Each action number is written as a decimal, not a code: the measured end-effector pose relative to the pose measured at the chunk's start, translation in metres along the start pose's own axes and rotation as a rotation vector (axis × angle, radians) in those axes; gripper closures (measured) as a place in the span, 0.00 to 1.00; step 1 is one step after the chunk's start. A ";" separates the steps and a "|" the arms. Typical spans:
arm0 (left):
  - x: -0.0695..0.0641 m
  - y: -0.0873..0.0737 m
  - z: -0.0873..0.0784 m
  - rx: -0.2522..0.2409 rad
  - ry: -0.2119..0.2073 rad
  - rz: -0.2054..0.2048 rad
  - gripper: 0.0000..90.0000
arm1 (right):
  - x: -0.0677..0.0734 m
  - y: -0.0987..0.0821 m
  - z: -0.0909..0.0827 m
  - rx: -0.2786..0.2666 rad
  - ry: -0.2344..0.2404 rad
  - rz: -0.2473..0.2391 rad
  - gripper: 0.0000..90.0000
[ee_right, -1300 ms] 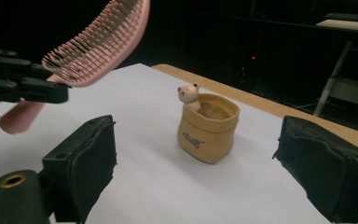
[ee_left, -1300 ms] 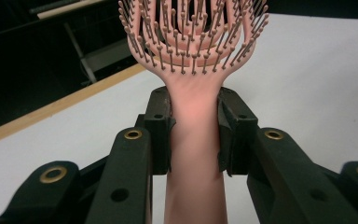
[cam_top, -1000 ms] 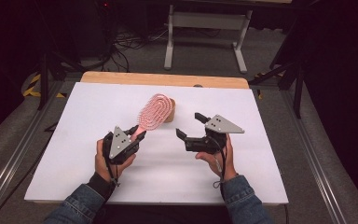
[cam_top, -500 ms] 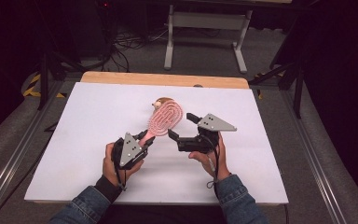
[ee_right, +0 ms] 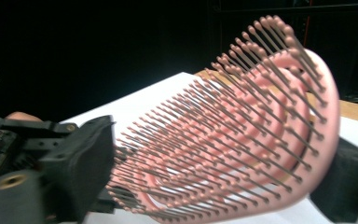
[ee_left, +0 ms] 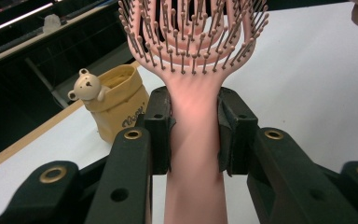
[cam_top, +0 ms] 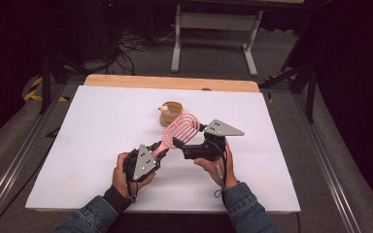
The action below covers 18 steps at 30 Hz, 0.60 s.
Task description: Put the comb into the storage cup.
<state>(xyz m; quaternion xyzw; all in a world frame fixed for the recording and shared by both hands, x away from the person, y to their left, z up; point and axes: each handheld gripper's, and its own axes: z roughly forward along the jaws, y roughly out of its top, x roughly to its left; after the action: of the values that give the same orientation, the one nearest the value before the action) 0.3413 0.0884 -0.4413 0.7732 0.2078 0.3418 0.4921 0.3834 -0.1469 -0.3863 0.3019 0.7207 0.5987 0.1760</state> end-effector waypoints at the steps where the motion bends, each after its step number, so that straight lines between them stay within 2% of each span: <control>1: 0.000 0.000 0.000 0.000 0.000 0.001 0.77 | 0.000 0.000 0.000 -0.003 -0.002 0.004 0.16; 3: 0.000 0.000 0.000 0.005 -0.004 -0.003 0.77 | 0.000 0.000 -0.001 -0.007 -0.004 0.010 0.19; 4: 0.000 -0.001 0.000 0.007 -0.002 -0.001 0.77 | 0.000 -0.001 -0.001 -0.012 -0.004 0.019 0.24; 5: 0.000 -0.001 0.001 0.010 0.000 0.002 0.77 | -0.002 -0.001 -0.003 -0.041 -0.002 0.055 0.36; 6: -0.001 -0.002 0.001 0.015 -0.002 0.000 0.77 | -0.002 -0.002 -0.004 -0.048 0.013 0.073 0.40; 8: -0.001 -0.002 0.002 0.017 -0.005 0.006 0.77 | -0.002 -0.002 -0.005 -0.060 0.043 0.092 0.51; 9: -0.001 -0.002 0.002 0.018 -0.005 0.015 0.77 | -0.002 -0.002 -0.005 -0.060 0.043 0.092 0.51; 10: -0.002 -0.001 0.002 0.020 -0.007 0.018 0.77 | 0.002 -0.002 -0.005 -0.058 0.066 0.086 0.58; 18: -0.003 -0.002 0.004 0.038 -0.019 0.039 0.77 | 0.012 -0.002 -0.007 -0.068 0.128 0.061 0.69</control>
<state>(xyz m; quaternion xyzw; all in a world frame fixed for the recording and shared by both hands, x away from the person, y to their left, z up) 0.3423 0.0850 -0.4452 0.7894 0.1943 0.3402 0.4726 0.3700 -0.1447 -0.3859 0.2789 0.7003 0.6458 0.1215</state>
